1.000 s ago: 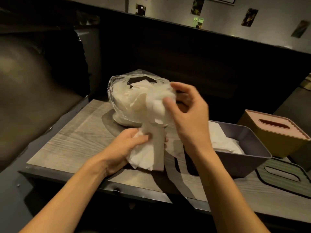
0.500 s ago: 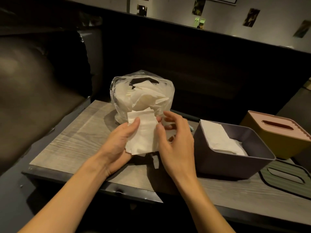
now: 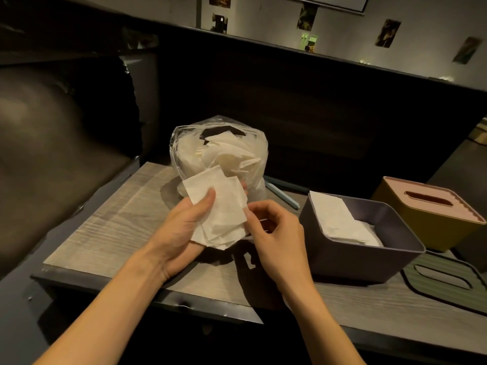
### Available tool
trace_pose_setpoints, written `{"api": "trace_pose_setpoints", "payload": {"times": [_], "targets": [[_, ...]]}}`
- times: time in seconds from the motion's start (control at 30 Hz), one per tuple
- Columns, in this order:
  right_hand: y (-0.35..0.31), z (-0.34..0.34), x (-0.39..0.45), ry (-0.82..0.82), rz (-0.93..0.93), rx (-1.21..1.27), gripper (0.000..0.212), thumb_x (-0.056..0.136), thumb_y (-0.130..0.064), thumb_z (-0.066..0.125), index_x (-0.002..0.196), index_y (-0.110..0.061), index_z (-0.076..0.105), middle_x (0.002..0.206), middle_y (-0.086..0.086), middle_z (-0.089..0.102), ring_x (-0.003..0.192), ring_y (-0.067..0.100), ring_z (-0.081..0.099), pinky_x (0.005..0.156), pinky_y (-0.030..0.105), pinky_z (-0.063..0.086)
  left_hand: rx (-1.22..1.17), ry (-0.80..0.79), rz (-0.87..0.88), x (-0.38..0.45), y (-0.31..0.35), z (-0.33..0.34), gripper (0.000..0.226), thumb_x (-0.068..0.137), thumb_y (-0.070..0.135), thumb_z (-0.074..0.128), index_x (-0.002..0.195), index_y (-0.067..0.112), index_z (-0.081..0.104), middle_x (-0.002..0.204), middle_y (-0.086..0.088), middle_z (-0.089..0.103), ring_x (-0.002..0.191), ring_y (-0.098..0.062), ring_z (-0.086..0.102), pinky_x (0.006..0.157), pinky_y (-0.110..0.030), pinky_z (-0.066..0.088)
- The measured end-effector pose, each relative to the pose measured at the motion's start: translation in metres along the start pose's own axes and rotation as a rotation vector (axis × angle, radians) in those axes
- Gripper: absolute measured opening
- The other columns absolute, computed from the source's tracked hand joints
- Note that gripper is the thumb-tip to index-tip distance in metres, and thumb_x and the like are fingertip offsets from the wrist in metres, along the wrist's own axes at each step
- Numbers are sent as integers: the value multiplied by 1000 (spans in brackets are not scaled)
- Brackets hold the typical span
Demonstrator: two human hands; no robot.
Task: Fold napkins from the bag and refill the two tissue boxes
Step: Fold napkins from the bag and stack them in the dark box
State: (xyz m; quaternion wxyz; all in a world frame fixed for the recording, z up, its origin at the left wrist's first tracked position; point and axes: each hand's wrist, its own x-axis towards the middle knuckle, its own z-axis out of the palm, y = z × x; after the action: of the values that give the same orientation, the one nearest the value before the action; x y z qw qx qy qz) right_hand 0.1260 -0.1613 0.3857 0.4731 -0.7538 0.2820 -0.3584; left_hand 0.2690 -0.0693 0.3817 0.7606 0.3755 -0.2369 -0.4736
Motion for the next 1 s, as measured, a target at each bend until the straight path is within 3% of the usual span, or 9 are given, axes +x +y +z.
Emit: {"api": "trace_pose_setpoints", "payload": {"times": [0.1, 0.23, 0.37, 0.47, 0.6, 0.67, 0.77, 0.87, 1.0], "targets": [[-2, 0, 1, 5, -9, -9, 9, 100, -36, 67, 99, -31, 74, 91, -18, 74, 88, 2, 70, 74, 18, 56, 39, -29, -26, 1, -2, -3, 43, 104, 12, 51, 147, 6, 49, 141, -17, 63, 131, -33, 60, 110, -54, 47], [-3, -1, 1, 24, 0, 30, 12, 101, -37, 64, 103, -33, 74, 97, -22, 73, 96, -5, 67, 75, 11, 51, 117, 33, 17, 3, -2, -3, 46, 94, 2, 62, 140, 4, 56, 131, -16, 69, 121, -31, 68, 98, -44, 57], [-4, -2, 3, -23, -8, -30, 14, 92, -42, 76, 104, -35, 73, 96, -21, 74, 91, 0, 70, 79, 23, 59, 100, 125, 65, 2, -3, 0, 56, 80, -3, 69, 134, 8, 57, 120, -16, 75, 107, -29, 74, 79, -36, 64], [-2, 0, 3, -48, 15, 14, 9, 95, -31, 75, 104, -30, 74, 97, -13, 76, 91, 7, 73, 84, 38, 63, -5, 89, 36, -3, 4, 2, 47, 87, 8, 64, 134, 6, 60, 127, -19, 71, 116, -32, 70, 90, -43, 61], [-7, -1, 4, -168, 97, 169, 10, 97, -28, 72, 106, -25, 75, 101, -8, 78, 95, 10, 74, 89, 39, 61, -78, -14, -139, -8, 9, 2, 37, 100, 22, 51, 126, 8, 73, 135, -17, 67, 127, -32, 64, 111, -52, 47], [-12, 1, 7, -165, 45, 31, 10, 98, -32, 70, 107, -31, 74, 99, -14, 76, 96, 2, 70, 85, 28, 59, -88, -23, -137, -7, 9, 3, 37, 104, 23, 46, 119, 10, 77, 135, -15, 67, 128, -29, 63, 112, -50, 46], [-28, 3, 28, 51, -227, -275, 21, 99, -36, 66, 120, -32, 68, 113, -19, 64, 106, -5, 59, 90, 16, 51, -160, 54, -64, -5, 8, 4, 38, 102, 19, 49, 133, 7, 67, 133, -17, 68, 124, -31, 66, 104, -48, 51], [-46, 6, 66, 118, -433, -619, 45, 98, -39, 66, 141, -28, 58, 137, -7, 55, 126, 7, 48, 104, 23, 37, -123, 88, -71, -5, 7, 6, 41, 98, 17, 53, 139, 9, 59, 132, -17, 69, 121, -32, 68, 98, -49, 57], [-53, 19, 106, -4, -359, -910, 57, 97, -46, 63, 149, -26, 52, 142, 0, 61, 130, 21, 55, 107, 41, 41, -97, 110, -92, -7, 8, 9, 38, 99, 16, 54, 135, 8, 61, 127, -17, 72, 116, -31, 70, 95, -46, 58]]}}
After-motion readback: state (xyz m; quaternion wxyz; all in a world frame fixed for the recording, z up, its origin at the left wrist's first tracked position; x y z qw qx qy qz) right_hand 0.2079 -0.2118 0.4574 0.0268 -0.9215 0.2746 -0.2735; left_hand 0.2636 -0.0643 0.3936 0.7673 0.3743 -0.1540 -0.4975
